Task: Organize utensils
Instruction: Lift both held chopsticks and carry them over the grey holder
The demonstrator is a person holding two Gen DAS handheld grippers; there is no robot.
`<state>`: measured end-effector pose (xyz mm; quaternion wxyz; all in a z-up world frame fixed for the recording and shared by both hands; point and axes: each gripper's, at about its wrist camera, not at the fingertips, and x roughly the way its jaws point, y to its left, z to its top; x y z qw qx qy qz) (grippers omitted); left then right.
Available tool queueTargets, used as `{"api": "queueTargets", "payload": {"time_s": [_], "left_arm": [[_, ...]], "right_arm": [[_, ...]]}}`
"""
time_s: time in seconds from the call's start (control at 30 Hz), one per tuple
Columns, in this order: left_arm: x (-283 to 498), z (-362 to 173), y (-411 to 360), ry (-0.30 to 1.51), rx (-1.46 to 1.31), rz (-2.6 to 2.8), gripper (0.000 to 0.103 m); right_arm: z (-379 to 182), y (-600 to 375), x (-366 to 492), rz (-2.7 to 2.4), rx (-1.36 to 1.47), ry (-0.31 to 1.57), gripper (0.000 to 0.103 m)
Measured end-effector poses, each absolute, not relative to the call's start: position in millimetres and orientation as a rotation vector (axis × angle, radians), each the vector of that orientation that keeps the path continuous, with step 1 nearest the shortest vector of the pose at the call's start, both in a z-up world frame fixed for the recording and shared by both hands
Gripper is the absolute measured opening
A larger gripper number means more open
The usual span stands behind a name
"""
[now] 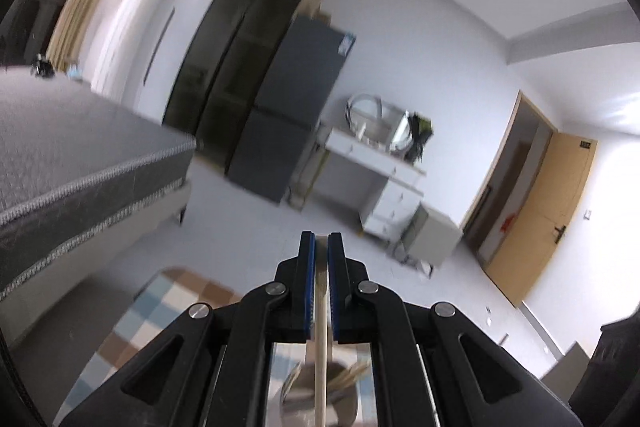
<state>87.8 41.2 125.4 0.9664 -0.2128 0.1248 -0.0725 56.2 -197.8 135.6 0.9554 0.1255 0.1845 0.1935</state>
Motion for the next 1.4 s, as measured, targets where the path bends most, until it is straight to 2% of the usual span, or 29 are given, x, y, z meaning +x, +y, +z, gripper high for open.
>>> {"api": "queueTargets", "payload": {"time_s": [0.17, 0.5, 0.7, 1.4], "left_arm": [[113, 119, 32, 0.137, -0.404, -0.084, 0.002], [165, 86, 14, 0.078, -0.322, -0.064, 0.002], [162, 71, 6, 0.083, -0.276, -0.082, 0.002], [135, 68, -24, 0.115, -0.050, -0.163, 0.002]], "right_arm": [[145, -185, 96, 0.380, 0.259, 0.373, 0.005], [119, -197, 149, 0.346, 0.379, 0.422, 0.005], [104, -195, 166, 0.339, 0.380, 0.426, 0.005], [58, -189, 161, 0.335, 0.395, 0.493, 0.005]]}}
